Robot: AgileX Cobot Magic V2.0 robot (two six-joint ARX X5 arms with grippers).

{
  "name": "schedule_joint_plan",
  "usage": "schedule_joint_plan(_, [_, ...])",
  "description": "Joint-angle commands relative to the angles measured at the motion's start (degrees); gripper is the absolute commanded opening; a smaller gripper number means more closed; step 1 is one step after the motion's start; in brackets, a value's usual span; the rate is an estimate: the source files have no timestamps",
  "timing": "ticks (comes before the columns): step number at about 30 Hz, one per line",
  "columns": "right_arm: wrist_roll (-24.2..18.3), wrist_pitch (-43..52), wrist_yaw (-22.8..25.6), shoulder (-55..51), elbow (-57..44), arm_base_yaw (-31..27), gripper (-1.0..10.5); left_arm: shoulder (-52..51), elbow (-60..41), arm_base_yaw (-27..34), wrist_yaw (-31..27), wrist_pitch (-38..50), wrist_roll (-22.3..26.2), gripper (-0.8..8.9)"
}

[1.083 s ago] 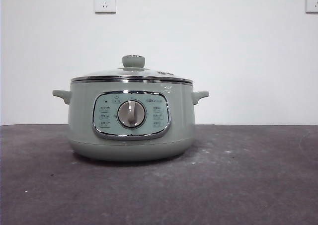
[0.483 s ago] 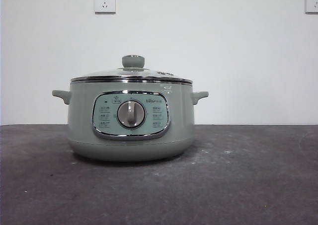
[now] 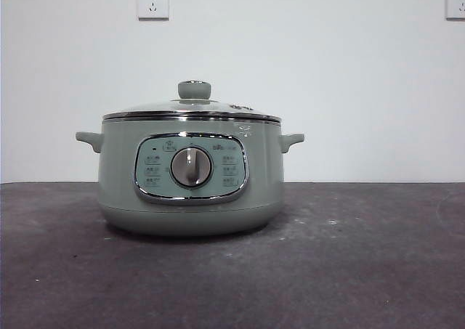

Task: Pick up the pumpkin,open the lid,put the pumpkin in the pot,close the lid

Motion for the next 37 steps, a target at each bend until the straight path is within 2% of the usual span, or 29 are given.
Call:
schedule_joint_plan(1, [-0.5, 11.32, -0.04, -6.19, -13.57, -0.94, 0.0, -0.15, -0.94, 0.2, -0.04, 0.22, -0.61, -0.03])
schedule_joint_plan(4, [-0.52, 19.19, 0.46, -11.3, -23.93, -1.25, 0.0, -0.15, -0.94, 0.2, -0.04, 0.22, -0.61, -0.04])
schedule_joint_plan(6, [-0.44, 22.95, 2.8, -14.47, -30.16, -1.25, 0.0, -0.15, -0.94, 0.2, -0.04, 0.22, -0.61, -0.03])
schedule_joint_plan(15, [0.7, 25.09, 9.03, -24.04, -46.84, -1.22, 0.0, -0.15, -0.94, 0.2, -0.04, 0.22, -0.61, -0.03])
schedule_joint_plan(18, [2.19, 25.33, 10.73, -26.05, -50.4, -1.2, 0.0, -0.15, -0.94, 0.2, -0.04, 0.22, -0.61, -0.03])
schedule_joint_plan(28, [7.52, 26.47, 10.56, -31.93, -60.17, -1.11, 0.0, -0.15, -0.94, 0.2, -0.04, 0.22, -0.61, -0.03])
schedule_joint_plan(37, [7.41, 22.97, 10.56, -32.74, -61.66, -1.05, 0.0, -0.15, -0.94, 0.2, -0.04, 0.22, -0.61, -0.04])
